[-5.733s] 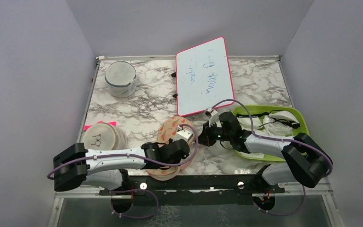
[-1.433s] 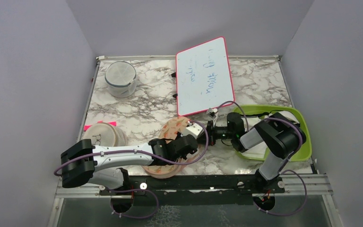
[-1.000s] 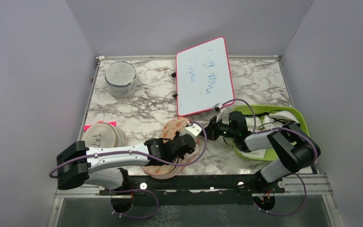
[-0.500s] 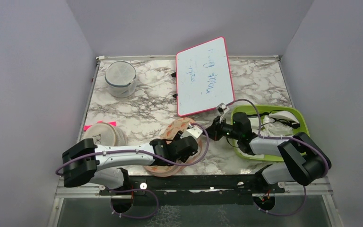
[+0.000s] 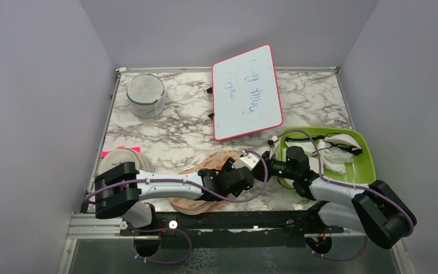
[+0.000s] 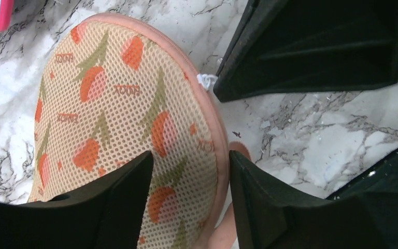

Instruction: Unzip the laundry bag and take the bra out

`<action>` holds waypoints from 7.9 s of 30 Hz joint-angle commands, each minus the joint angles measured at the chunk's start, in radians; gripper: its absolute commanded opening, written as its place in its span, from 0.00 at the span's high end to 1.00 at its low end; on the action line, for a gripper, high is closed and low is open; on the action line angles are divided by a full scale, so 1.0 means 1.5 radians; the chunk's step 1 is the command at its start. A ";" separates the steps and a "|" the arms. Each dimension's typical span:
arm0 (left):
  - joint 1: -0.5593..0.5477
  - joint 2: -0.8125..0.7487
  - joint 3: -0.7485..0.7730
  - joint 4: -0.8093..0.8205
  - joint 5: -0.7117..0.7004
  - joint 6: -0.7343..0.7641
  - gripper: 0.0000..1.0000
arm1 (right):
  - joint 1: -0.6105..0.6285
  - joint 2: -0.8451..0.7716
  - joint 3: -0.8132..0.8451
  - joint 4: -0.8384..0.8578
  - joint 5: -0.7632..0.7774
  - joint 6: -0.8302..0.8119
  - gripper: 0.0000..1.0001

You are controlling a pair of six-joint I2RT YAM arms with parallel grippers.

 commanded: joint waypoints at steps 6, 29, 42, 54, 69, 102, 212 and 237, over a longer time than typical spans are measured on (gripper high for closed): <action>-0.005 0.060 0.038 0.037 -0.061 0.015 0.76 | 0.010 -0.043 -0.011 -0.036 -0.016 0.025 0.99; -0.006 -0.110 -0.059 0.003 0.020 0.169 1.00 | -0.070 0.119 0.116 -0.050 0.011 -0.041 0.99; -0.005 -0.137 -0.137 0.031 0.020 0.061 0.76 | -0.059 0.054 0.063 -0.069 -0.134 -0.059 0.99; -0.005 -0.055 -0.025 0.039 0.051 0.051 0.42 | -0.044 0.030 0.051 -0.066 -0.153 -0.040 0.99; -0.005 0.027 -0.009 0.034 -0.025 0.022 0.87 | -0.042 0.031 0.047 -0.063 -0.128 -0.034 0.99; -0.005 -0.267 -0.038 -0.046 0.091 0.118 1.00 | -0.037 0.333 0.196 0.123 -0.140 -0.031 0.99; 0.367 -0.534 -0.034 -0.304 0.053 -0.164 0.02 | 0.620 0.233 0.556 -0.565 0.631 -0.259 0.90; 0.367 -0.525 -0.030 -0.295 0.059 -0.155 0.02 | 0.443 0.065 0.430 -0.499 0.516 0.015 0.96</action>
